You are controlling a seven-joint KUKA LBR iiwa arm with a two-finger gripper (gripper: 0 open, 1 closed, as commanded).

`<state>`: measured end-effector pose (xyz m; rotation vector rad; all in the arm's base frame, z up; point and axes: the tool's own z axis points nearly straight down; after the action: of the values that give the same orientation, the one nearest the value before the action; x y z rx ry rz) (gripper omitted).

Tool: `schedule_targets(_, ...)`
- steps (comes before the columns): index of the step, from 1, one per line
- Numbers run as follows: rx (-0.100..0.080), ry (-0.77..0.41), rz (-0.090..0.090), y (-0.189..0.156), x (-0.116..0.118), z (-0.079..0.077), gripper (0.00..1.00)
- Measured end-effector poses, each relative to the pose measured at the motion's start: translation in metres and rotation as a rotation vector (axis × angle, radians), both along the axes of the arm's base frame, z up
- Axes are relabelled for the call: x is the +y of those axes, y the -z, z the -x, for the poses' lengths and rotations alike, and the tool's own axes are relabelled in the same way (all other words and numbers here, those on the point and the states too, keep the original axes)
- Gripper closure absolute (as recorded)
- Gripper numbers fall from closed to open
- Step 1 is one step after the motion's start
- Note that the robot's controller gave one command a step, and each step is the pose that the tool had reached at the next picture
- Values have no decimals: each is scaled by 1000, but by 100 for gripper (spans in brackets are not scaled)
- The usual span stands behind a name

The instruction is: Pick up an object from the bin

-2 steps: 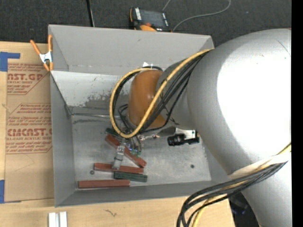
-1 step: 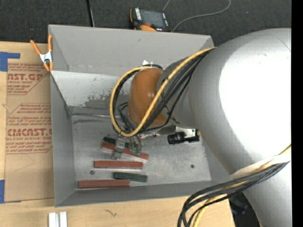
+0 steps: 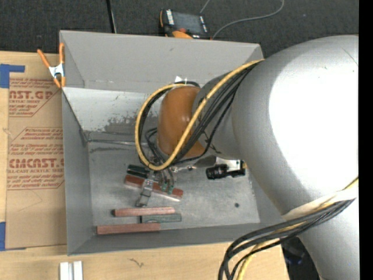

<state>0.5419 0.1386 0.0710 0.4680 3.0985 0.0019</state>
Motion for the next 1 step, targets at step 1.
schedule_targets(1, -1, 0, 0, -3, 0, -1, 100)
